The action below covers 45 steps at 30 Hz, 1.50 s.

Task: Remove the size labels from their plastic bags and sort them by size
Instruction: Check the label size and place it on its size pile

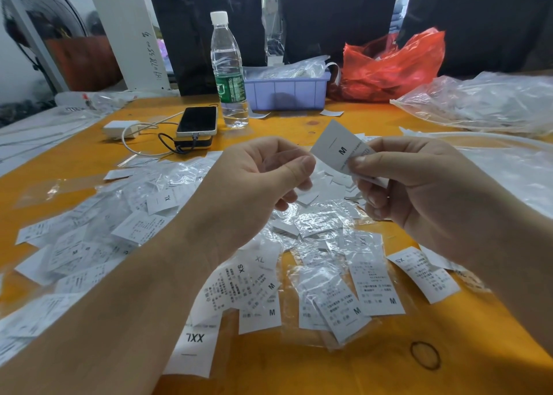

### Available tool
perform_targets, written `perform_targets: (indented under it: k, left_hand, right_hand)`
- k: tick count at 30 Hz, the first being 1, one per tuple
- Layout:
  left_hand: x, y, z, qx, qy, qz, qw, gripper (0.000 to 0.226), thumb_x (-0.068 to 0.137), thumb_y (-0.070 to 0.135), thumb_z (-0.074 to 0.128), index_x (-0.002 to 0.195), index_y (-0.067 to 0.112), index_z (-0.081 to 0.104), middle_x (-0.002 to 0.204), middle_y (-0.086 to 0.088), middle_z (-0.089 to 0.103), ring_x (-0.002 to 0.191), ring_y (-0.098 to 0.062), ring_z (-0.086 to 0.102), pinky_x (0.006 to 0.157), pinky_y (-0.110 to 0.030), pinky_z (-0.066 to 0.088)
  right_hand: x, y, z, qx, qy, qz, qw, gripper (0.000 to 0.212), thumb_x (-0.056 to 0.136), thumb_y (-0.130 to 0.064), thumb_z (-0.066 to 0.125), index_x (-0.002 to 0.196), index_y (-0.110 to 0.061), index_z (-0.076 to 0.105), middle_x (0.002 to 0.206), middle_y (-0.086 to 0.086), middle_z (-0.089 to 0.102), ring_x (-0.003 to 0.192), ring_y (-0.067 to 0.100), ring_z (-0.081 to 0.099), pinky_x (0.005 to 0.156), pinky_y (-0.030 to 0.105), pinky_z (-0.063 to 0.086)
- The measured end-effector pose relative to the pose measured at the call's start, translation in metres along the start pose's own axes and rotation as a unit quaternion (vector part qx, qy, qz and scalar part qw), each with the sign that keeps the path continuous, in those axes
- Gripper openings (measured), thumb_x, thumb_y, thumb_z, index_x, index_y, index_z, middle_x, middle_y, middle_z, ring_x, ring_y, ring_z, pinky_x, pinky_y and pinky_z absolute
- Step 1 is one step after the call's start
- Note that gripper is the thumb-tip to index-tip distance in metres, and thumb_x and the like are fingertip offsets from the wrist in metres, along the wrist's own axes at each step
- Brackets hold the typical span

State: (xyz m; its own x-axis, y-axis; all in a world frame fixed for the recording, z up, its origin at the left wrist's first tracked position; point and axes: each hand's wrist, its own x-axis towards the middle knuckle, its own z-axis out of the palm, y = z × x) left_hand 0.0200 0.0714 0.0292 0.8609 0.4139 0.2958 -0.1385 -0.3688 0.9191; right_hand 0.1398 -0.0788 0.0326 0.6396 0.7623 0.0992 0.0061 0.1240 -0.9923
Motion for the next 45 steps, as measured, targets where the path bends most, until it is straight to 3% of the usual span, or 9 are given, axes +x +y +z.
perform_targets:
  k: [14,20,37,45]
  left_hand:
    - [0.0003,0.0015,-0.0008,0.006,0.022,0.013,1.0,0.013,0.089,0.028,0.063,0.082,0.018,0.069,0.069,0.005,0.069,0.062,-0.009,0.06,0.061,-0.026,0.054]
    - [-0.0006,0.0045,-0.0003,0.002,0.031,0.017,0.999,0.021,0.075,0.037,0.066,0.079,0.017,0.067,0.066,0.005,0.069,0.06,-0.007,0.06,0.059,-0.024,0.054]
    - [-0.0008,0.004,-0.0009,0.001,0.036,0.02,0.999,0.021,0.073,0.038,0.069,0.077,0.017,0.066,0.065,0.007,0.067,0.058,-0.005,0.058,0.058,-0.021,0.054]
    - [0.0002,0.0018,-0.0017,0.004,0.046,0.026,0.999,0.023,0.071,0.041,0.071,0.071,0.019,0.064,0.058,0.009,0.06,0.055,-0.005,0.054,0.056,-0.019,0.051]
  right_hand:
    - [-0.0001,-0.0006,-0.0015,-0.037,-0.015,0.008,0.999,0.032,0.085,-0.002,0.061,0.059,-0.016,0.071,0.056,0.004,0.053,0.044,0.011,0.04,0.044,0.023,0.037]
    - [0.0006,-0.0003,-0.003,-0.032,-0.003,-0.007,0.999,0.032,0.086,-0.001,0.06,0.06,-0.016,0.072,0.055,0.002,0.053,0.044,0.01,0.04,0.044,0.023,0.037]
    - [0.0008,-0.0007,-0.0018,-0.012,-0.036,0.013,0.999,0.036,0.086,0.0,0.057,0.054,-0.015,0.066,0.056,0.004,0.049,0.046,0.012,0.037,0.043,0.022,0.035]
    - [0.0005,-0.001,-0.0011,0.001,-0.042,0.029,0.999,0.027,0.072,-0.002,0.058,0.049,-0.015,0.056,0.057,0.005,0.042,0.046,0.014,0.033,0.044,0.023,0.03]
